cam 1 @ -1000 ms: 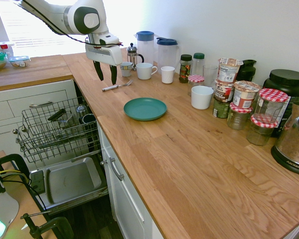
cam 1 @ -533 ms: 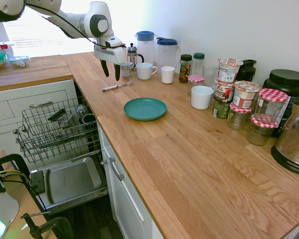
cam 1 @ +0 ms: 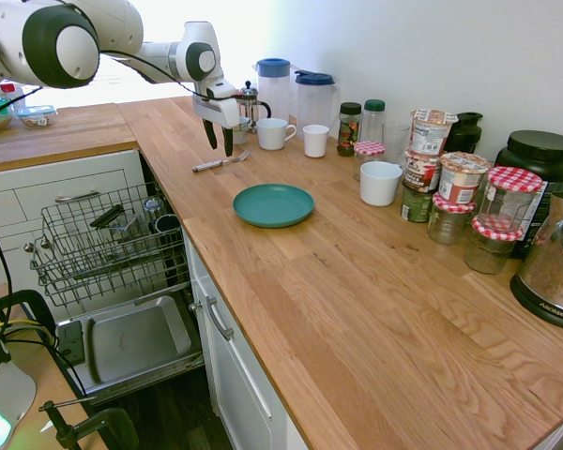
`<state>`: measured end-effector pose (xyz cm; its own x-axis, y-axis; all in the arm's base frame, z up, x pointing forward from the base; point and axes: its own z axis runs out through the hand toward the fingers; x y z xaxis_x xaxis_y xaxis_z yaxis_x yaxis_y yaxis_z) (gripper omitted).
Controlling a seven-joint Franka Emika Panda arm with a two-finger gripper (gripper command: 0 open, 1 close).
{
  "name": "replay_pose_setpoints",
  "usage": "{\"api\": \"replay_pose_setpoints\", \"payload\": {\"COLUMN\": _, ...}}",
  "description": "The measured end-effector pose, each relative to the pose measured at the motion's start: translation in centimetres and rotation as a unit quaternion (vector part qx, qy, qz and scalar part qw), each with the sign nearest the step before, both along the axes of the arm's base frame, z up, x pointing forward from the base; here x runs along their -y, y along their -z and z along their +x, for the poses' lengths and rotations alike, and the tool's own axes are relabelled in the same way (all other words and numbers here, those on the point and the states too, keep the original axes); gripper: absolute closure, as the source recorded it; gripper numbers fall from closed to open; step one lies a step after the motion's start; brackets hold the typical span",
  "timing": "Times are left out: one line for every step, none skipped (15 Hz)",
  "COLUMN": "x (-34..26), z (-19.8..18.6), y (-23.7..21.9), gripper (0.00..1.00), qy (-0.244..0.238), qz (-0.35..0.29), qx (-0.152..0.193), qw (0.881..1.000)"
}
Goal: Put the fork in the dishwasher
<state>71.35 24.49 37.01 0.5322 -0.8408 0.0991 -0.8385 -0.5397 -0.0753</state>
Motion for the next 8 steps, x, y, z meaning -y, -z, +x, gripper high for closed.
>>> {"api": "replay_pose_setpoints", "payload": {"x": 0.1, "z": 0.3, "y": 0.2, "gripper": 0.00, "qy": 0.008, "qz": 0.000, "qx": -0.004, "qw": 1.000}}
{"api": "replay_pose_setpoints", "payload": {"x": 0.0, "z": 0.4, "y": 0.4, "gripper": 0.00, "qy": 0.013, "qz": 0.000, "qx": -0.009, "qw": 1.000}}
{"api": "replay_pose_setpoints", "payload": {"x": -0.1, "z": 0.5, "y": 0.7, "gripper": 0.00, "qy": 0.016, "qz": 0.000, "qx": -0.017, "qw": 1.000}}
{"api": "replay_pose_setpoints", "payload": {"x": -0.3, "z": 0.5, "y": 0.9, "gripper": 0.00, "qy": 0.016, "qz": 0.000, "qx": -0.024, "qw": 1.000}}
{"api": "replay_pose_setpoints", "payload": {"x": -0.6, "z": 0.6, "y": 1.1, "gripper": 0.00, "qy": 0.016, "qz": 0.000, "qx": -0.029, "qw": 0.999}}
{"api": "replay_pose_setpoints", "payload": {"x": -0.8, "z": 0.6, "y": 1.3, "gripper": 0.00, "qy": 0.015, "qz": -0.001, "qx": -0.032, "qw": 0.999}}
{"api": "replay_pose_setpoints", "payload": {"x": -1.1, "z": 0.7, "y": 1.5, "gripper": 0.00, "qy": 0.014, "qz": -0.001, "qx": -0.034, "qw": 0.999}}
{"api": "replay_pose_setpoints", "payload": {"x": -1.2, "z": 0.8, "y": 1.7, "gripper": 0.00, "qy": 0.014, "qz": -0.001, "qx": -0.036, "qw": 0.999}}
